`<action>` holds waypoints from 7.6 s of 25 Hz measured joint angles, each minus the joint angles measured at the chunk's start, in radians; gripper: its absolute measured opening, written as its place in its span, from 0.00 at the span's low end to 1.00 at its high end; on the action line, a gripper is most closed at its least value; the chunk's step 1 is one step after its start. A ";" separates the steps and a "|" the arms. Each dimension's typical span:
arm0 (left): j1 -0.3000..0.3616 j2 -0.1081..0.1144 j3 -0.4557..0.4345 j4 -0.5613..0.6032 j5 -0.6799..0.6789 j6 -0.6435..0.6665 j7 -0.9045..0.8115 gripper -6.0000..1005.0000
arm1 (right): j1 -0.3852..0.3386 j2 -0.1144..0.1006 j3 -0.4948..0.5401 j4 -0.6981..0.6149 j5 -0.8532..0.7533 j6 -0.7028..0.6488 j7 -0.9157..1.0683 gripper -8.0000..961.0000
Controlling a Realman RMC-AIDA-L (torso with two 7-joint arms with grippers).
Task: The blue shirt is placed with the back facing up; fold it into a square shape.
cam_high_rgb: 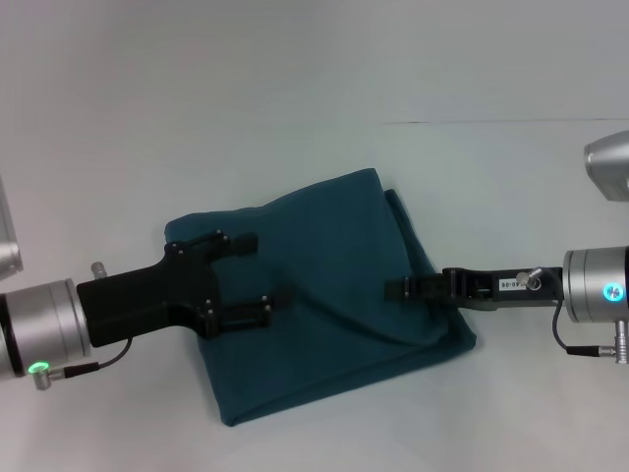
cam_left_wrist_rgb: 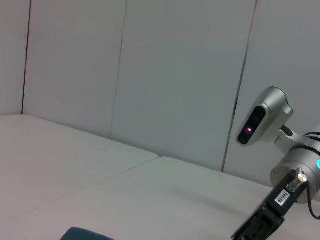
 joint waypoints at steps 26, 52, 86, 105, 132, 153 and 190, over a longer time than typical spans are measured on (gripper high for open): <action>-0.015 0.001 0.000 0.000 0.000 -0.001 -0.001 0.87 | -0.004 0.015 0.005 0.004 0.003 0.048 -0.055 0.37; -0.033 -0.001 0.000 -0.002 0.000 -0.002 -0.015 0.87 | -0.056 -0.023 0.002 -0.029 0.097 0.033 -0.115 0.05; -0.062 -0.002 -0.003 -0.029 -0.042 -0.199 -0.080 0.87 | 0.075 0.026 0.004 -0.009 0.104 0.400 -0.081 0.63; -0.052 0.006 -0.003 -0.038 -0.043 -0.213 -0.075 0.87 | 0.154 0.041 -0.001 0.151 0.131 0.537 -0.083 0.63; -0.048 0.011 -0.012 -0.038 -0.034 -0.226 -0.074 0.86 | 0.178 0.043 -0.018 0.187 0.278 0.581 -0.242 0.01; -0.058 0.002 -0.014 -0.039 -0.044 -0.401 -0.166 0.86 | 0.070 0.036 -0.034 0.085 0.389 0.491 -0.295 0.34; -0.077 0.002 0.019 -0.142 0.008 -0.581 -0.500 0.85 | -0.091 -0.090 -0.047 -0.073 0.351 0.089 -0.152 0.72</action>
